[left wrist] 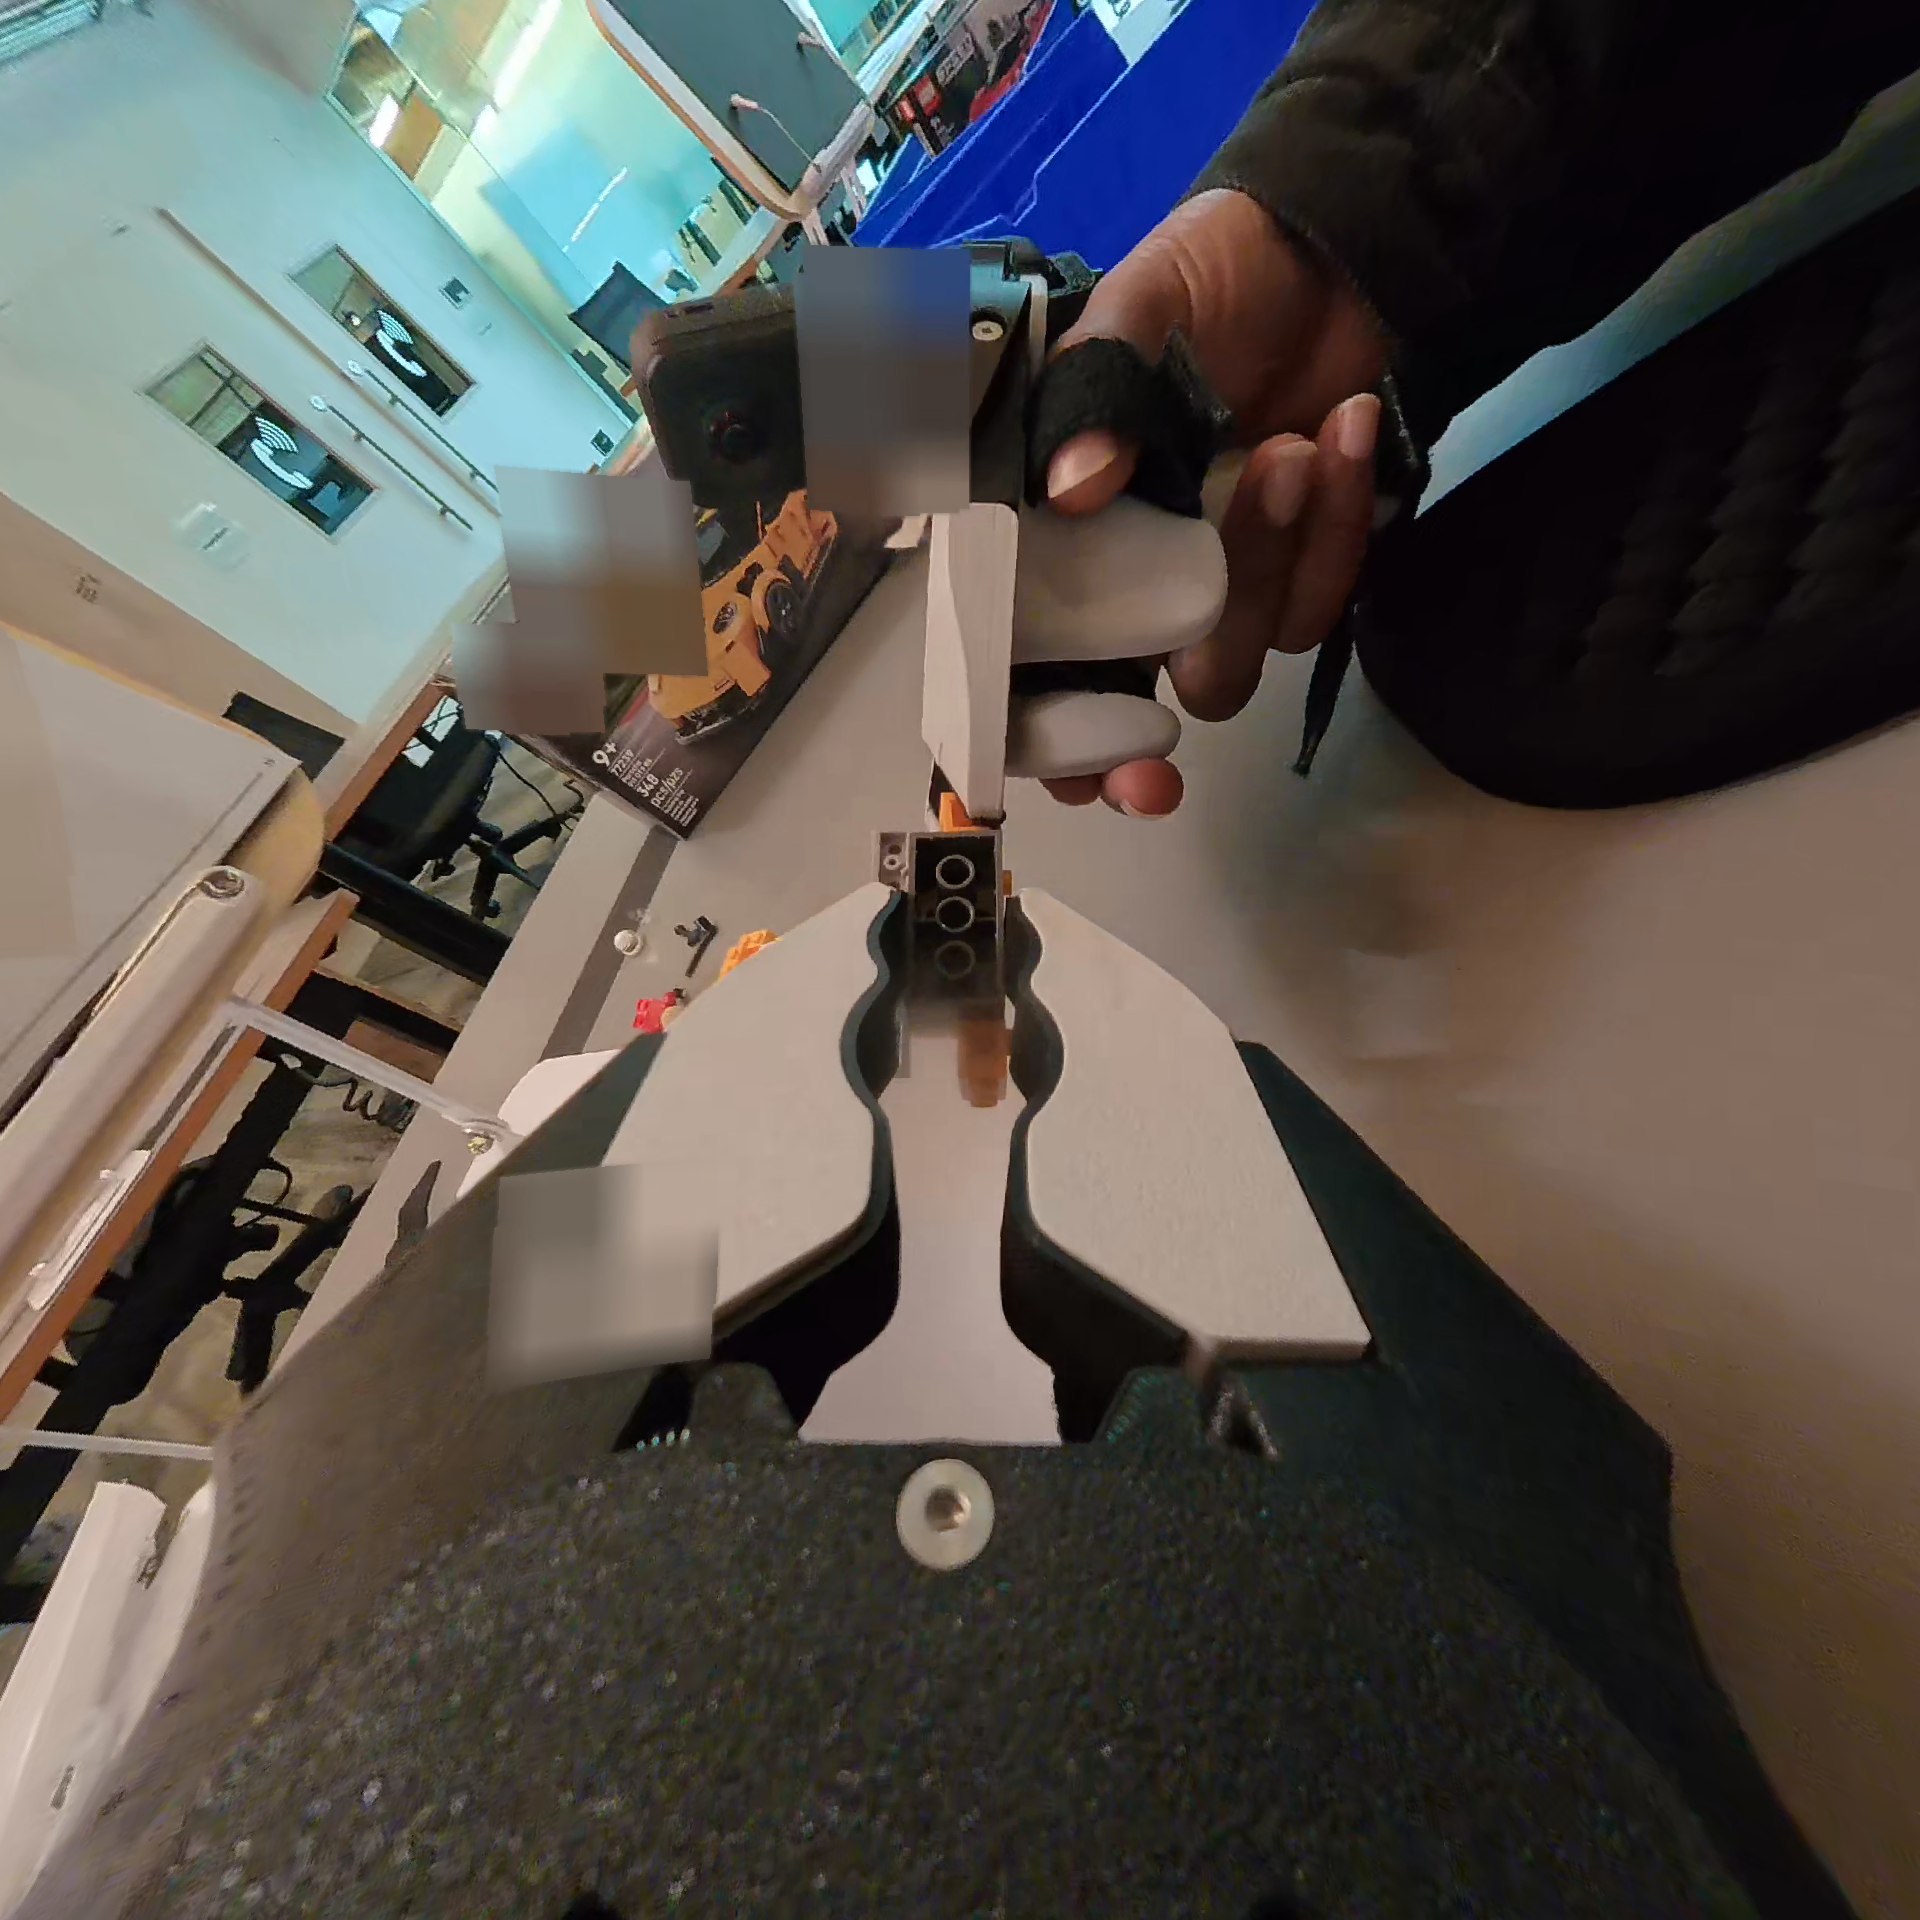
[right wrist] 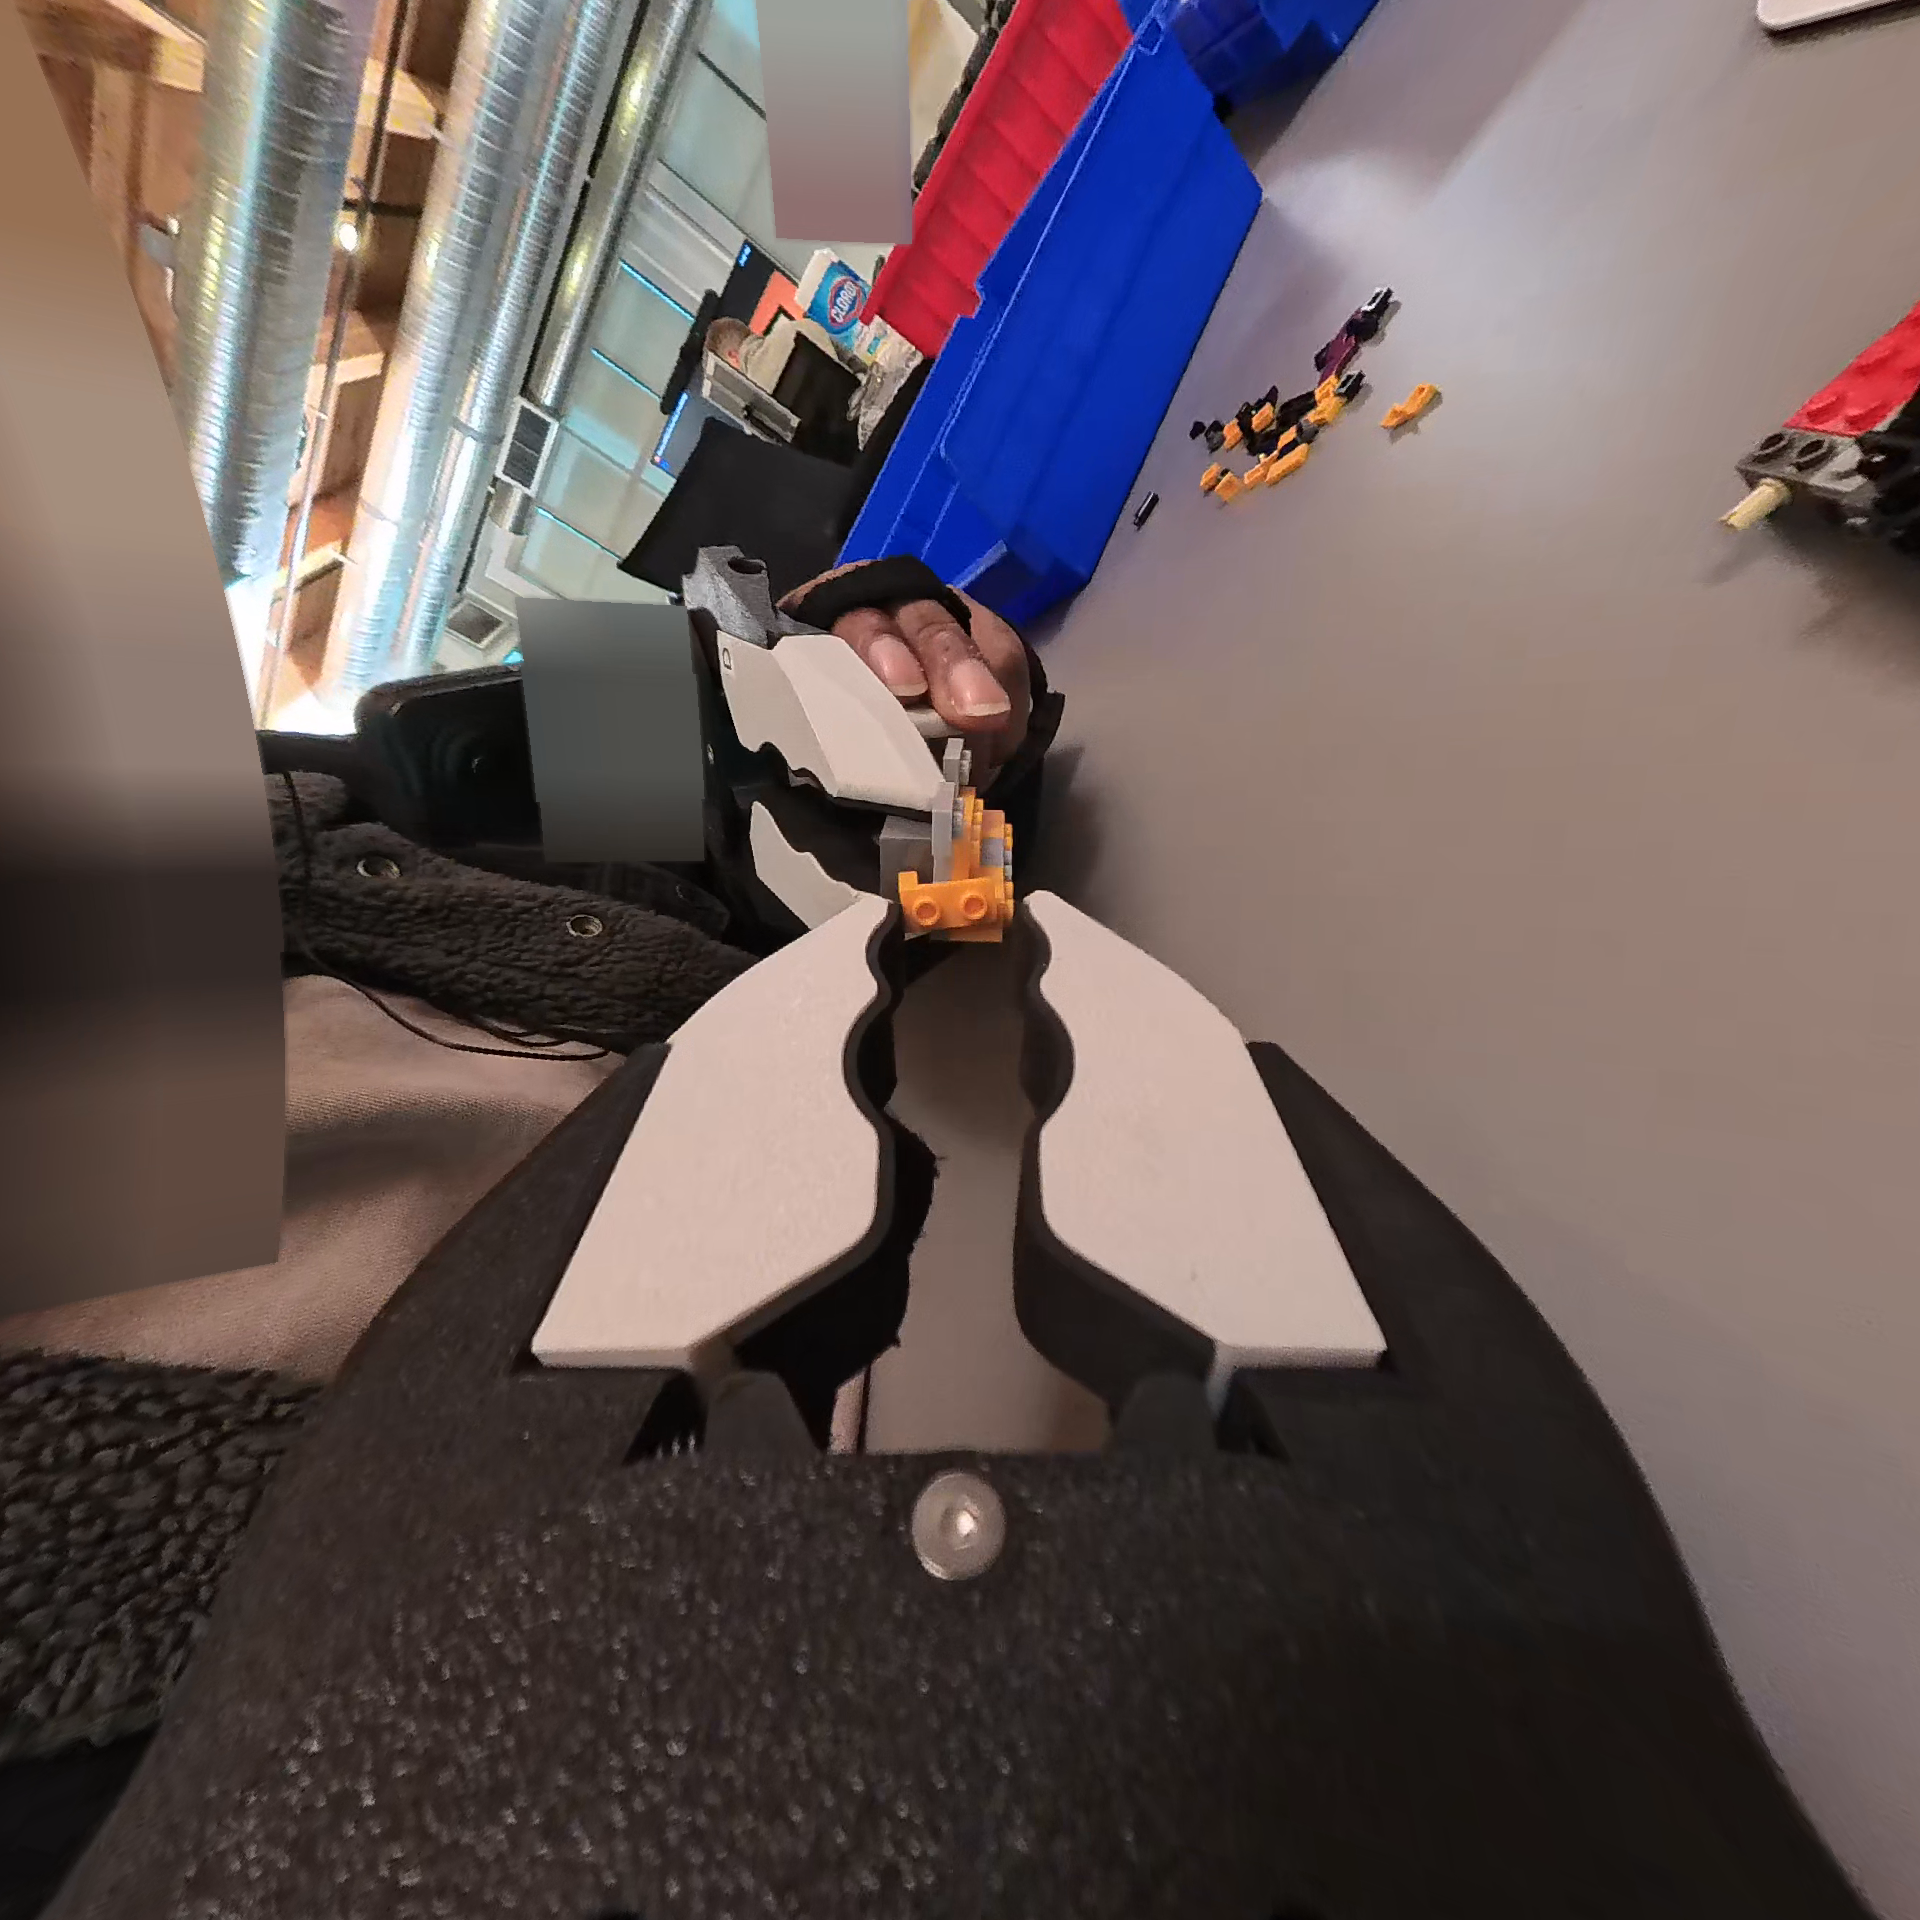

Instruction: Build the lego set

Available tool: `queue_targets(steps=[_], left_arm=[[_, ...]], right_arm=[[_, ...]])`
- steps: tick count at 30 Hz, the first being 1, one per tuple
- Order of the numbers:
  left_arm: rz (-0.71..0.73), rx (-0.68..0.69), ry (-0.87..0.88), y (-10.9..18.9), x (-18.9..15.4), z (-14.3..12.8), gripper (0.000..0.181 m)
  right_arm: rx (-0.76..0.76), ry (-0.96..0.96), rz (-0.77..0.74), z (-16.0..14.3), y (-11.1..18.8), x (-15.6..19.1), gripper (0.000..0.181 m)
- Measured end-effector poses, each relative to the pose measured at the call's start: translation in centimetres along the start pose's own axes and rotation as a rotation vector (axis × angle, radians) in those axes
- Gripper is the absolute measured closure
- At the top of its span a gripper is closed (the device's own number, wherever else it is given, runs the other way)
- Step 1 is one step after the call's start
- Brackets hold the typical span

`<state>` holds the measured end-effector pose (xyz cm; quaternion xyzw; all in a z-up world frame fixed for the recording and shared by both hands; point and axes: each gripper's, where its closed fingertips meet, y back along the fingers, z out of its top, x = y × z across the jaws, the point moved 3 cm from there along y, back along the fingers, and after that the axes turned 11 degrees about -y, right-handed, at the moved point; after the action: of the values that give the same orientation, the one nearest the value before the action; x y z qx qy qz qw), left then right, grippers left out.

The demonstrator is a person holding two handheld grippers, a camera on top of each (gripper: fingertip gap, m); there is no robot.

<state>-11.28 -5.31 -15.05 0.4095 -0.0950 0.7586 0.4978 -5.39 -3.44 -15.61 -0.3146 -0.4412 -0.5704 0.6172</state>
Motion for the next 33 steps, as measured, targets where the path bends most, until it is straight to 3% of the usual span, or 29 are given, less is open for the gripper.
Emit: queue_targets(steps=[13, 21, 33], left_arm=[[0.024, 0.036, -0.046, 0.0, 0.1, -0.3, 0.164], [0.028, -0.014, -0.086, 0.3, -0.1, 0.6, 0.164], [0.067, -0.193, -0.153, 1.9, 0.1, 3.7, 0.164]], right_arm=[[-0.006, 0.007, -0.037, -0.2, -0.2, -0.3, 0.163], [0.014, 0.013, -0.029, -0.5, -0.3, -0.1, 0.164], [0.022, 0.039, 0.192, -1.2, -0.3, 2.6, 0.163]])
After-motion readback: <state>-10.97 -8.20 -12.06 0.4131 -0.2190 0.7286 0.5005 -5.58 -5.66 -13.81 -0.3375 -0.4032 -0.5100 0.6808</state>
